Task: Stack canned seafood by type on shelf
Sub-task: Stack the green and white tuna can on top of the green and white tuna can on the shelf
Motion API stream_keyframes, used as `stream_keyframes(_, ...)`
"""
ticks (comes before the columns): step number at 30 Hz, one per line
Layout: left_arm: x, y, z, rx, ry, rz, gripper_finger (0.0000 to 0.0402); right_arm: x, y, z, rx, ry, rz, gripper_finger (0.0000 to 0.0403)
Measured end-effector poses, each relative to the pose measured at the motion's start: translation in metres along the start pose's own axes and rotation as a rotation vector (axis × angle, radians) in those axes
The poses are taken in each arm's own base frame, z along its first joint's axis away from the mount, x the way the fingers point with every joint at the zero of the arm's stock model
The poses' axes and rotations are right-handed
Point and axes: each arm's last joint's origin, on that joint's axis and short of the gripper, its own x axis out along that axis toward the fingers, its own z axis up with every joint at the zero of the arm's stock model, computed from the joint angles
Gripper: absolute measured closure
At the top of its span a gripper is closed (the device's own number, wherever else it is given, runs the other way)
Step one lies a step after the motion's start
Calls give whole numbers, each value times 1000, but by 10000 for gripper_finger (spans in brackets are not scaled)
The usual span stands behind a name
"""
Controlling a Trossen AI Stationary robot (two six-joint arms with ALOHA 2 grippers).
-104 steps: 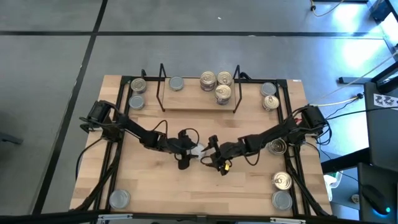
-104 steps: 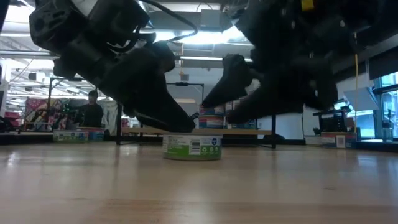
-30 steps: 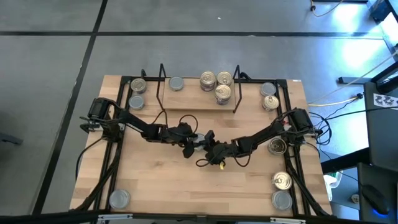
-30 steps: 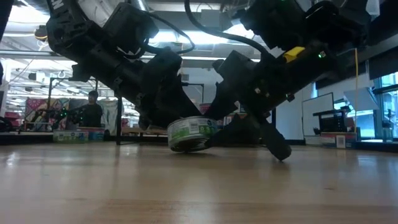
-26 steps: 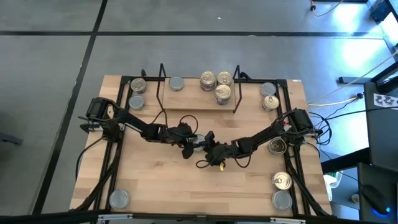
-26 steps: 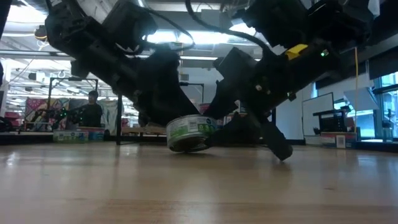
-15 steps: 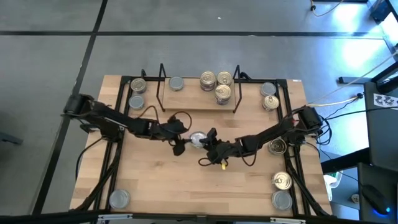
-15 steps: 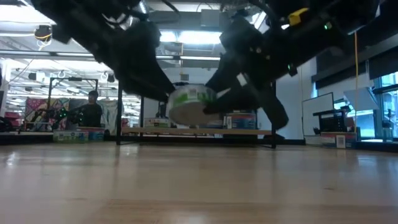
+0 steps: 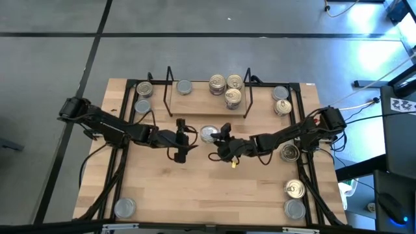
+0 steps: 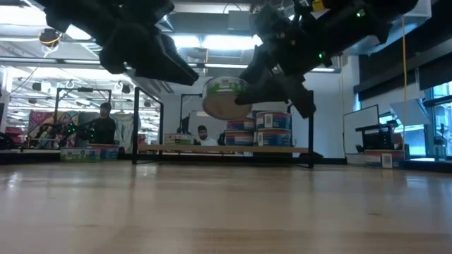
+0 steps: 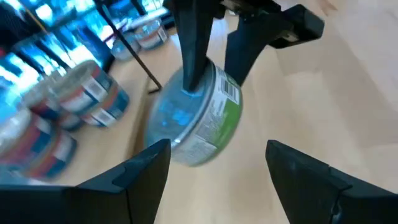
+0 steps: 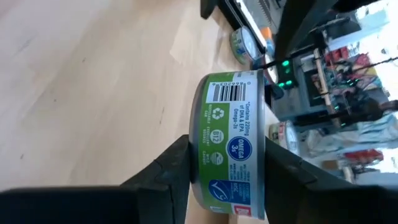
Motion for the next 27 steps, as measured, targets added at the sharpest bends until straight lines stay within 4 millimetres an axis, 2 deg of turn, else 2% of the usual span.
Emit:
stream_keyframes(5,7,8,1,92,-22,36,137,3,-6,-2,87,-40,38,258)
stream_keyframes(10,15,12,-5,187,-4,-1,137,6,-14,-2,155,-87,14,258)
stream_keyframes(16,18,15,-5,188,-18,18,144,7,-18,1,186,-137,15,258)
stream_keyframes(19,18,15,-5,196,-16,19,174,8,-20,0,208,-145,12,258)
stream_keyframes(24,18,15,-5,231,-15,13,251,10,-22,-1,247,-183,55,258)
stream_keyframes(27,18,15,-5,228,-19,11,266,10,-23,-2,241,-184,50,224)
